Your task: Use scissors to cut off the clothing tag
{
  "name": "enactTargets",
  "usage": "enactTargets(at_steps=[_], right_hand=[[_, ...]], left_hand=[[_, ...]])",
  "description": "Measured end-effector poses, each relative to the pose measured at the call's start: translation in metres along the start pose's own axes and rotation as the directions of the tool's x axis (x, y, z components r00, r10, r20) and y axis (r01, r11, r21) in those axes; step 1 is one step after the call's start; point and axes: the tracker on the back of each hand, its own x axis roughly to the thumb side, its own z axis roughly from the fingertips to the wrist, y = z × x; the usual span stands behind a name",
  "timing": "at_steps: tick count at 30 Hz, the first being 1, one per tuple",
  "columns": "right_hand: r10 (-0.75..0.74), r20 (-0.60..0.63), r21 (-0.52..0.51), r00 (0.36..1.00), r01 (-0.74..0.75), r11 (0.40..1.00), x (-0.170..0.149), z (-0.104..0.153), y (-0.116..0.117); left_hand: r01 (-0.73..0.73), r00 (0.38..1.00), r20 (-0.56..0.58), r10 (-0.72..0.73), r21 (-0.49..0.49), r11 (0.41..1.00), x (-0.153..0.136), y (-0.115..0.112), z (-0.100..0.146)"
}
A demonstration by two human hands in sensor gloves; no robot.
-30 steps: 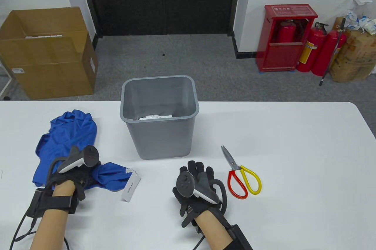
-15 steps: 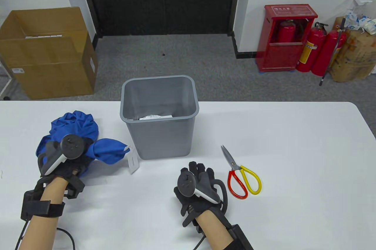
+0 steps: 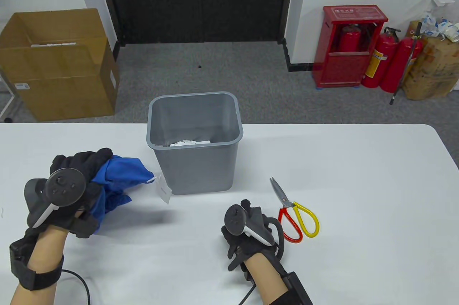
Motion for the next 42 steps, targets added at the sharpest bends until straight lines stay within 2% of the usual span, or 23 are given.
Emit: enactTargets(at_steps=[3,7,8,12,16,19,21,25,28,31,37,42], right_hand=[[0.046,-0.016,-0.037,0.999,-0.046,0.998,-0.009,-0.003,-0.003],[0.084,-0.067,-0.028,0.994,-0.086,0.996,-0.025,-0.005,-0.015],[0.082,-0.097,-0.025,0.992,-0.085,0.996,-0.033,-0.005,-0.022],[0.025,-0.222,-0.067,0.975,-0.041,0.997,-0.076,0.0,-0.04],[-0.001,-0.382,-0.046,0.924,-0.018,0.999,-0.121,0.004,-0.035],[-0.053,-0.418,-0.042,0.907,0.039,0.998,-0.138,0.004,-0.027],[-0.055,-0.435,-0.038,0.899,0.043,0.998,-0.141,0.003,-0.025],[0.036,-0.484,0.009,0.875,-0.036,0.999,-0.138,-0.005,-0.023],[0.034,-0.501,0.05,0.865,-0.01,0.999,-0.135,-0.016,-0.02],[0.115,-0.515,0.135,0.849,-0.052,0.99,-0.13,-0.026,-0.021],[0.327,-0.491,0.216,0.808,-0.251,0.944,-0.116,-0.045,-0.018],[0.221,-0.505,0.182,0.834,-0.148,0.972,-0.123,-0.039,-0.018]], left_hand=[[-0.068,0.998,0.011,0.068,0.034,0.997,0.005,-0.01,0.011],[-0.1,0.995,0.031,0.099,0.032,0.994,0.011,-0.031,0.016],[-0.084,0.996,0.03,0.084,-0.011,0.996,0.013,-0.034,0.015],[-0.071,0.996,0.042,0.072,-0.018,0.997,0.017,-0.04,0.015],[-0.073,0.996,0.048,0.074,-0.018,0.997,0.019,-0.041,0.016],[-0.073,0.996,0.049,0.074,-0.017,0.997,0.018,-0.042,0.016],[-0.073,0.996,0.049,0.074,-0.021,0.997,0.018,-0.042,0.015],[-0.072,0.996,0.047,0.073,-0.025,0.997,0.017,-0.043,0.015],[-0.071,0.996,0.05,0.073,-0.024,0.997,0.017,-0.042,0.015],[-0.075,0.996,0.049,0.075,-0.02,0.997,0.015,-0.04,0.015],[-0.084,0.995,0.053,0.085,-0.021,0.996,0.014,-0.039,0.016],[-0.1,0.994,0.047,0.101,-0.023,0.995,0.011,-0.039,0.014]])
